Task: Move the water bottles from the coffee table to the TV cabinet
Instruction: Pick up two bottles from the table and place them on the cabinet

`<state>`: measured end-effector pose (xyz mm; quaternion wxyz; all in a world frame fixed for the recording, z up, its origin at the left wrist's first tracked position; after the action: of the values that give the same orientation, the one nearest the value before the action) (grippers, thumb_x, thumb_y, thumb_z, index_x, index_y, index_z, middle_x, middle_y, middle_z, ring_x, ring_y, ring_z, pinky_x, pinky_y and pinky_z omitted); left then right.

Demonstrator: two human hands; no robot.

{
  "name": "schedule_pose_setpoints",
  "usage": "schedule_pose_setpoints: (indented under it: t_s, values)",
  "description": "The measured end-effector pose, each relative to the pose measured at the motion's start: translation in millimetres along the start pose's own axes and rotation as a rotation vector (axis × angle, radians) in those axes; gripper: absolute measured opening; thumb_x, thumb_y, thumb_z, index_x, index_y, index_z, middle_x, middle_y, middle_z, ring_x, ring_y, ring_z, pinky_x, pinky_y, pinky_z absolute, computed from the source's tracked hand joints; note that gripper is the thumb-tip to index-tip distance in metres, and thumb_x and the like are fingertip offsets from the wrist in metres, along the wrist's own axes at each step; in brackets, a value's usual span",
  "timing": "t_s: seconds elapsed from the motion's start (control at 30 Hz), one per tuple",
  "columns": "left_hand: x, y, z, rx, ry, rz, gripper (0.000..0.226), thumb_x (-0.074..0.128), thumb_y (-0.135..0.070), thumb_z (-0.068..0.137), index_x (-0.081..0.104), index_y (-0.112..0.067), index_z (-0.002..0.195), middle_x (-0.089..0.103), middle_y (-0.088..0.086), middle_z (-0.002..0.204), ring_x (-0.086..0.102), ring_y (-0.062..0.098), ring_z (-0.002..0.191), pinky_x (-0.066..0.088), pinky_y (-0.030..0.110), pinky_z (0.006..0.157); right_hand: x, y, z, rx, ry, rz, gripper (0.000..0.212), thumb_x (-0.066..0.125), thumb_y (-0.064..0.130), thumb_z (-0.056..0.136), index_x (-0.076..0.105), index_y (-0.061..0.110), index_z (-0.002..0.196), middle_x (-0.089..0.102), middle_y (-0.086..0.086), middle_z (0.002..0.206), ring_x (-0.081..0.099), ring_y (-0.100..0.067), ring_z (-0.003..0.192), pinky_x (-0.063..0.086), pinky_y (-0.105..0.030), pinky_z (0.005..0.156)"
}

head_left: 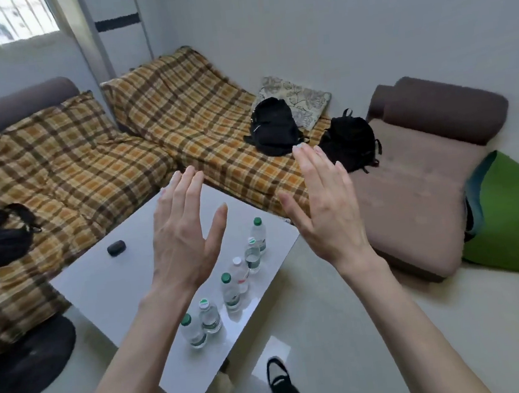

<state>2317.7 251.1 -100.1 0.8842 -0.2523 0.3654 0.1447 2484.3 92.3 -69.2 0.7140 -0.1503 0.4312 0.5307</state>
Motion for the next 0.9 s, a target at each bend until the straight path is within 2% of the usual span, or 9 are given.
schedule_pose_setpoints:
  t_s: [0.17, 0.3, 0.47, 0.6, 0.73, 0.9]
  values:
    - [42.6, 28.4, 32.6, -0.101, -0.068, 0.030, 0.063, 0.043, -0.045, 0.107, 0.039, -0.009, 0.158, 0.040, 0.008, 0.166, 0.029, 0.025, 0.159, 0.014, 0.038, 0.133, 60.2, -18.8, 64.4, -0.151, 0.025, 0.046, 0.066, 0.043, 0.052, 0.106, 0.032, 0.012, 0.159, 0.034, -0.005, 0.165, 0.024, -0.021, 0.156, 0.022, -0.047, 0.126]
    - [74.1, 49.4, 61.0, -0.210, -0.081, 0.051, 0.062, 0.046, -0.042, 0.107, 0.042, -0.006, 0.156, 0.043, 0.011, 0.164, 0.032, 0.029, 0.157, 0.026, 0.051, 0.129, 100.0, -36.5, 119.4, -0.241, 0.076, 0.043, 0.066, 0.043, 0.051, 0.106, 0.034, 0.011, 0.158, 0.036, -0.007, 0.164, 0.027, -0.023, 0.155, 0.026, -0.049, 0.123]
    - [101.0, 78.8, 95.0, -0.289, -0.110, 0.089, 0.060, 0.050, -0.039, 0.107, 0.043, -0.005, 0.155, 0.043, 0.013, 0.163, 0.032, 0.031, 0.157, 0.026, 0.055, 0.127, 144.0, -48.3, 181.1, -0.321, 0.103, 0.065, 0.065, 0.043, 0.051, 0.106, 0.035, 0.012, 0.157, 0.036, -0.007, 0.164, 0.028, -0.023, 0.154, 0.024, -0.050, 0.124]
    - [113.3, 85.9, 111.4, -0.353, -0.124, 0.135, 0.059, 0.053, -0.036, 0.106, 0.044, -0.004, 0.155, 0.044, 0.013, 0.163, 0.033, 0.032, 0.157, 0.028, 0.055, 0.126, 174.3, -49.6, 206.6, -0.356, 0.158, 0.105, 0.065, 0.044, 0.050, 0.106, 0.033, 0.013, 0.158, 0.034, -0.006, 0.165, 0.026, -0.022, 0.155, 0.023, -0.050, 0.125]
    - [128.8, 89.4, 120.7, -0.394, -0.114, 0.184, 0.060, 0.052, -0.037, 0.106, 0.044, -0.004, 0.155, 0.043, 0.012, 0.163, 0.032, 0.030, 0.157, 0.024, 0.049, 0.130, 205.2, -55.3, 227.3, -0.405, 0.216, 0.164, 0.064, 0.044, 0.049, 0.107, 0.032, 0.012, 0.159, 0.033, -0.005, 0.165, 0.025, -0.022, 0.156, 0.024, -0.050, 0.123]
    - [164.2, 93.5, 123.8, -0.516, -0.100, 0.217, 0.060, 0.052, -0.036, 0.106, 0.042, -0.005, 0.156, 0.042, 0.011, 0.164, 0.031, 0.029, 0.158, 0.027, 0.052, 0.128, 248.9, -78.0, 246.7, -0.443, 0.284, 0.275, 0.064, 0.046, 0.046, 0.107, 0.033, 0.011, 0.158, 0.034, -0.006, 0.165, 0.026, -0.022, 0.155, 0.027, -0.052, 0.122]
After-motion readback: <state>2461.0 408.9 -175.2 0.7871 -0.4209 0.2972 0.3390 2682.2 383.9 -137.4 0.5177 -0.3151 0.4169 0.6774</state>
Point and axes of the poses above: each hand's wrist, its own z-axis towards the middle knuckle, its own x-axis out of the palm, y = z × x, the point moved 5 cm from there along z, towards the middle knuckle
